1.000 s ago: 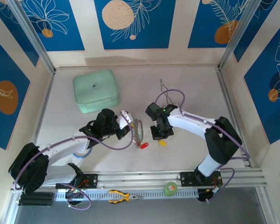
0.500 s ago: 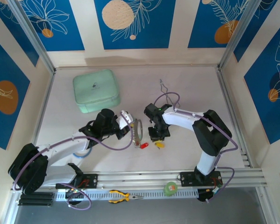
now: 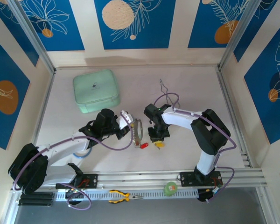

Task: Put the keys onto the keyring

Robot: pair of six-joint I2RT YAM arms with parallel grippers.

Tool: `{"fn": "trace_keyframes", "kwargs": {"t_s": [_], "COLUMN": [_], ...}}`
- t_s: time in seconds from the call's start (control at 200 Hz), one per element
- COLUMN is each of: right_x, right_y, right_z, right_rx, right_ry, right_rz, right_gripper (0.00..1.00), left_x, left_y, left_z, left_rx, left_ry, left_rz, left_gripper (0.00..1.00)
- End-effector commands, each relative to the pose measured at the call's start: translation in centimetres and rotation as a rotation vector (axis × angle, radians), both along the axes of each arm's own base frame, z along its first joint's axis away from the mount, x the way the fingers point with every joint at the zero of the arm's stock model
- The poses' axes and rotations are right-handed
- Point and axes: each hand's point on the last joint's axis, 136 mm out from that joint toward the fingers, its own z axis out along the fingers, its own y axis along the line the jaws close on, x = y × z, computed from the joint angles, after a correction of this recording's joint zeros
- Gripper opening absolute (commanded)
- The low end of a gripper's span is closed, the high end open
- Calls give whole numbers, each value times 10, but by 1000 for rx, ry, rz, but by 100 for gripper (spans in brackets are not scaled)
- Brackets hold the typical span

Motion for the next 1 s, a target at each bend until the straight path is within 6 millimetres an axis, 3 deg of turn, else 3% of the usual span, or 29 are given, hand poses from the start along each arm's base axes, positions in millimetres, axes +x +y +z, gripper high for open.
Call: {"fn": "trace_keyframes", "kwargs": {"t_s": [0.0,0.145,0.705,0.995], "right_x": [-8,-9,-11,-13], "right_y": [-4,-4,-3,-4], "right_z": [1,4,4,0], "right_rx": [-11,-10,-39,-54], "right_ry": [43,43,70,81], "right_rz": [-6,5,41,45], "right_gripper": [12,16,16,11], "left_x": [-1,-1,-1,-1], "left_y": [-4,-4,-4,-4], "left_z": [12,12,12,12], "left_rx": [-15,-16,-14,-14], "left_ry": [-46,-45,-47,-48], "left_rz": [-17,-19,-23,-23], "left_gripper": [0,0,0,0]}}
